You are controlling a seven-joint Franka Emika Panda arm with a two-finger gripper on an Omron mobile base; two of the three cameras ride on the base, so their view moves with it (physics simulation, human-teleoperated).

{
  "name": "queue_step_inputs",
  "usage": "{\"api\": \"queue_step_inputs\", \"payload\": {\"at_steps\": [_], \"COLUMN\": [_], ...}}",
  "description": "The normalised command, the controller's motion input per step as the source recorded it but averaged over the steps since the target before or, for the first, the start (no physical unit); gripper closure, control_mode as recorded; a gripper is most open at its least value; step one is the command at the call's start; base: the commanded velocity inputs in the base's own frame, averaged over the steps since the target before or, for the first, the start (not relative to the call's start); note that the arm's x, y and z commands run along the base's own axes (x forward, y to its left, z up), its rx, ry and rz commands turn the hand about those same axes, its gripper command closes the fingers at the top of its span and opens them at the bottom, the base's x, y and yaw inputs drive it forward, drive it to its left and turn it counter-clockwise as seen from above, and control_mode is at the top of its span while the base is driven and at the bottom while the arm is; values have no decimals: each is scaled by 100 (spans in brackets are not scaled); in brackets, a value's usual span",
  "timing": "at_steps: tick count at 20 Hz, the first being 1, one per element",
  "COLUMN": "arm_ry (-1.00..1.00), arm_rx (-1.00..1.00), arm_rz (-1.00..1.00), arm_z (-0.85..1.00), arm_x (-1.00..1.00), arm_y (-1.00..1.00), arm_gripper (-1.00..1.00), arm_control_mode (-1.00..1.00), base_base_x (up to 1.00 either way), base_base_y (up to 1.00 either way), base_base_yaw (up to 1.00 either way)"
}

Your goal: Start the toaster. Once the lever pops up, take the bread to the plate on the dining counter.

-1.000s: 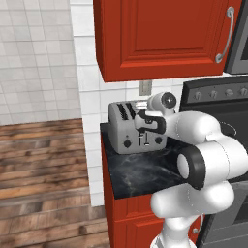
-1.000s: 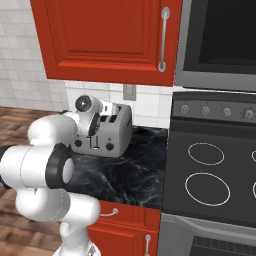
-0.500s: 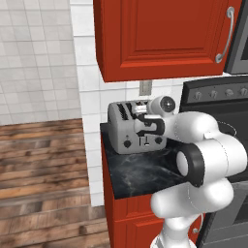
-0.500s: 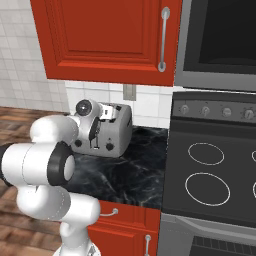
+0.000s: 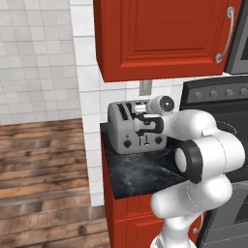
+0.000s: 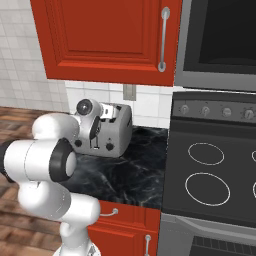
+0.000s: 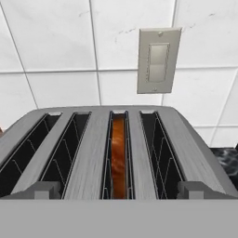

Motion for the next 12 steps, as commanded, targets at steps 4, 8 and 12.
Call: {"api": "queue_step_inputs", "payload": {"at_steps": [4,8,12], "arm_ry": [0,0,0], "arm_rx": [0,0,0], "arm_rz": [0,0,0], "arm_z": [0,-1,-4], "arm_x": [11,11,10], "arm_y": [0,0,0], "arm_gripper": [-100,-100,-100], "arm_control_mode": [-100,-100,-100], "base_base_x": [0,0,0], "base_base_y": [0,0,0], "base_base_yaw": [0,0,0]}}
